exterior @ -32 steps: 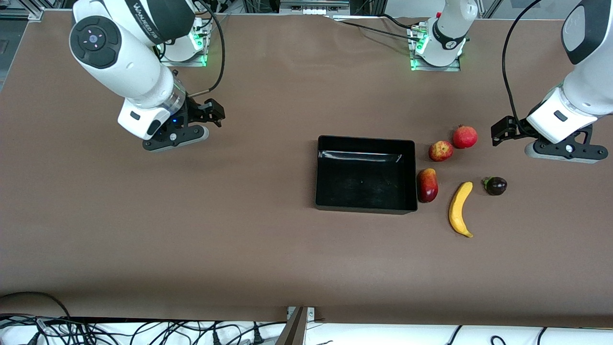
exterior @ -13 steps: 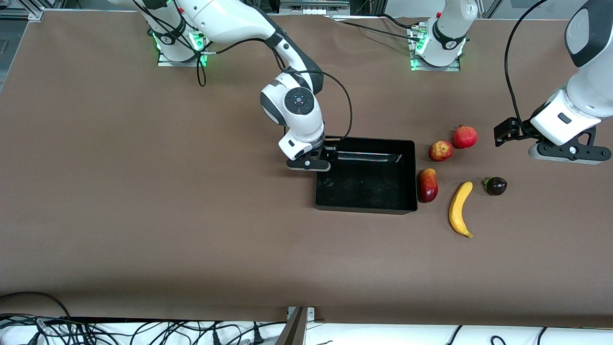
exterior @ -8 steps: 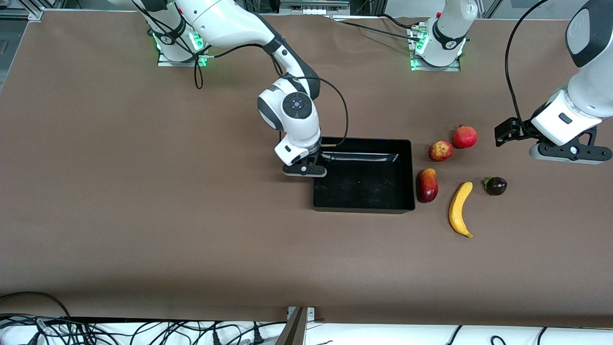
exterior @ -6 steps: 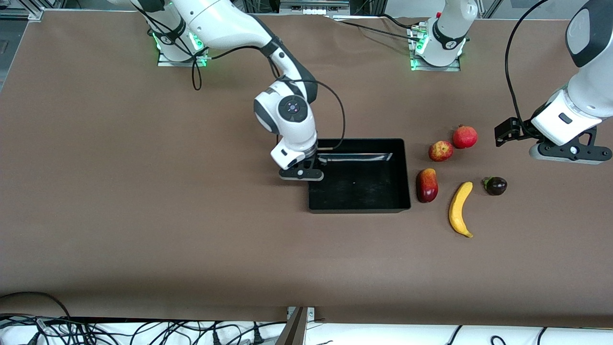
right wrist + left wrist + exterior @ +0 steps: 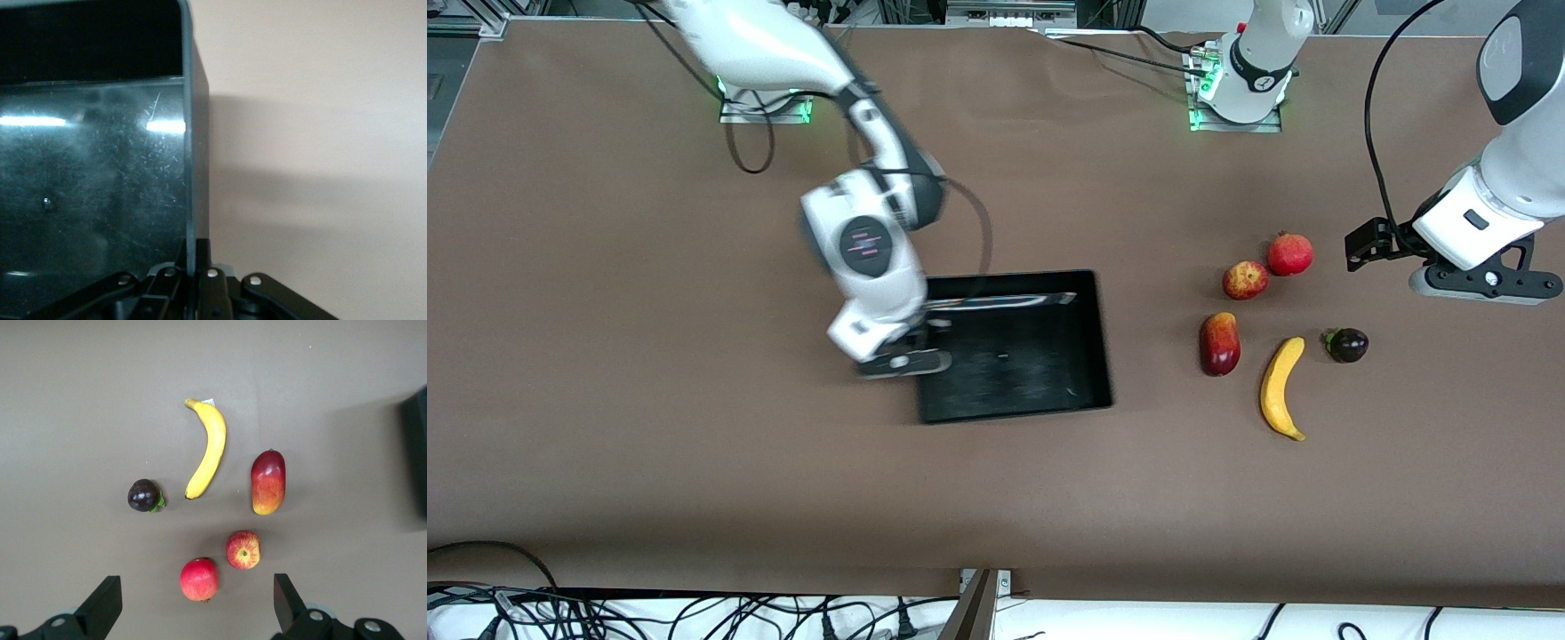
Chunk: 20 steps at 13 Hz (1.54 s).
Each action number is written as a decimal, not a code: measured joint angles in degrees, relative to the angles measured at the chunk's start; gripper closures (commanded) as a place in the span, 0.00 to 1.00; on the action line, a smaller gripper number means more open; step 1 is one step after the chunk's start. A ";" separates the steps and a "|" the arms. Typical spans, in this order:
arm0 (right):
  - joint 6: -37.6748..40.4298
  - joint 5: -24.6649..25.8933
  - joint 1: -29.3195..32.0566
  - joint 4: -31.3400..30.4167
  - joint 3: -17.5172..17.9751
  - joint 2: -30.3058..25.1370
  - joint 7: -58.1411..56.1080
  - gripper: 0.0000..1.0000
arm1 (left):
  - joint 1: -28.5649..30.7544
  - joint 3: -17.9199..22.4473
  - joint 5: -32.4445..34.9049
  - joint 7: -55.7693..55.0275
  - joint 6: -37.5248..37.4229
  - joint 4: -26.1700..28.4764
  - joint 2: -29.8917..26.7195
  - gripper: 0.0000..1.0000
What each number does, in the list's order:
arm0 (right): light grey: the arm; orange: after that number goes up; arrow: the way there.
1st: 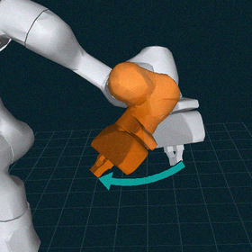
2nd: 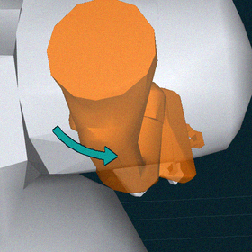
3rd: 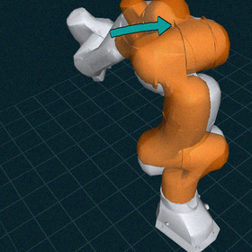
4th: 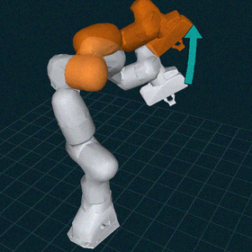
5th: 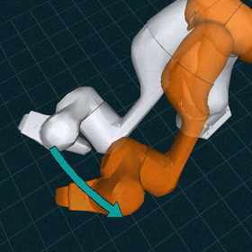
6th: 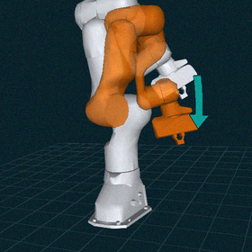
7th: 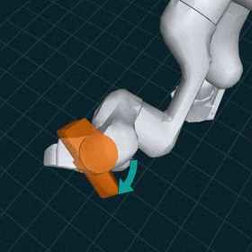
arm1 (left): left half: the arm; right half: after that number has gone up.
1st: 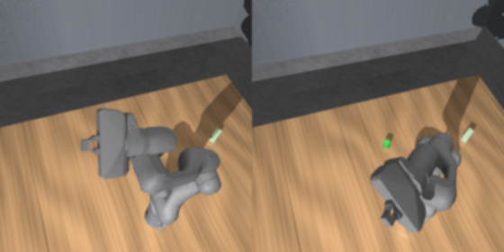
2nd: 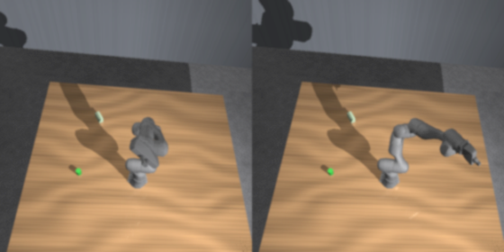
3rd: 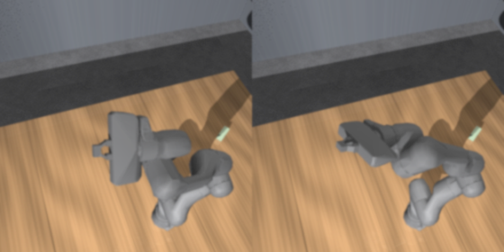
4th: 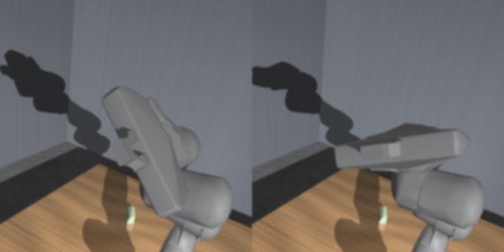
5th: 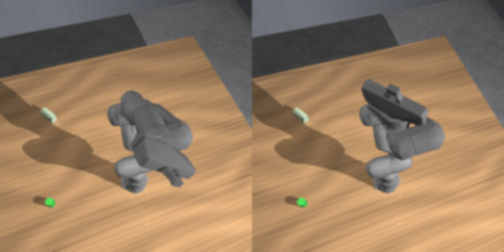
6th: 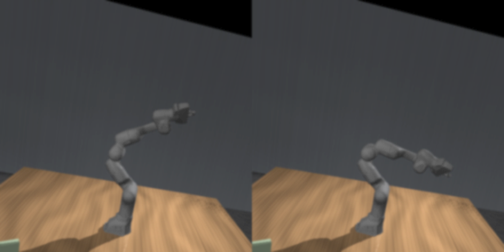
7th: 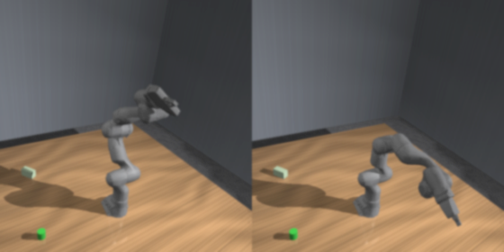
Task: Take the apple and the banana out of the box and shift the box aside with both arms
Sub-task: 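Drag the black tray away from the fruits with the right gripper, then open the right gripper and withdraw it from the tray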
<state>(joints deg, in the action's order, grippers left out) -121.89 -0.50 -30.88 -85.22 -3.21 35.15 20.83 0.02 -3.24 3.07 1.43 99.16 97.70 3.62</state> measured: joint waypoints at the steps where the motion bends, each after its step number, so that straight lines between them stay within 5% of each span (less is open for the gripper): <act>1: 0.01 0.00 3.03 -2.94 -0.19 -2.55 -3.91 1.00 | -0.01 0.00 0.00 0.00 -0.16 0.00 0.00 0.00; 7: -8.20 -3.25 22.34 -25.75 -0.75 -15.82 -26.29 1.00 | -0.16 -0.41 -0.01 -0.02 -0.24 -0.27 0.00 0.00; 12: -21.64 -8.73 31.97 -39.51 -1.36 -16.35 -38.45 0.98 | -0.68 -1.20 -0.03 -0.03 -0.47 -0.51 -0.01 0.00; 13: -23.73 -8.96 32.30 -41.10 -1.32 -16.70 -39.23 0.16 | -0.68 -1.27 -0.03 -0.09 -0.78 -0.54 -0.01 0.00; 14: -23.84 -9.00 32.29 -41.63 -1.27 -17.07 -39.22 0.00 | -0.68 -1.26 -0.03 -0.13 -1.30 -0.57 -0.02 0.00; 18: -22.14 -8.99 32.26 -38.23 -0.76 -17.13 -40.70 0.00 | -0.68 -1.39 -0.03 -0.18 -1.62 -0.62 -0.05 0.00; 20: -13.42 -8.97 32.03 -31.33 -0.41 -18.04 -40.85 0.00 | -0.69 -1.49 -0.03 -0.18 -1.65 -0.64 -0.05 0.00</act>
<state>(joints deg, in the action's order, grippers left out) -135.31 -9.46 1.15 -116.55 -3.62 17.10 -20.02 -0.67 -4.73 3.04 1.24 97.52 97.06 3.57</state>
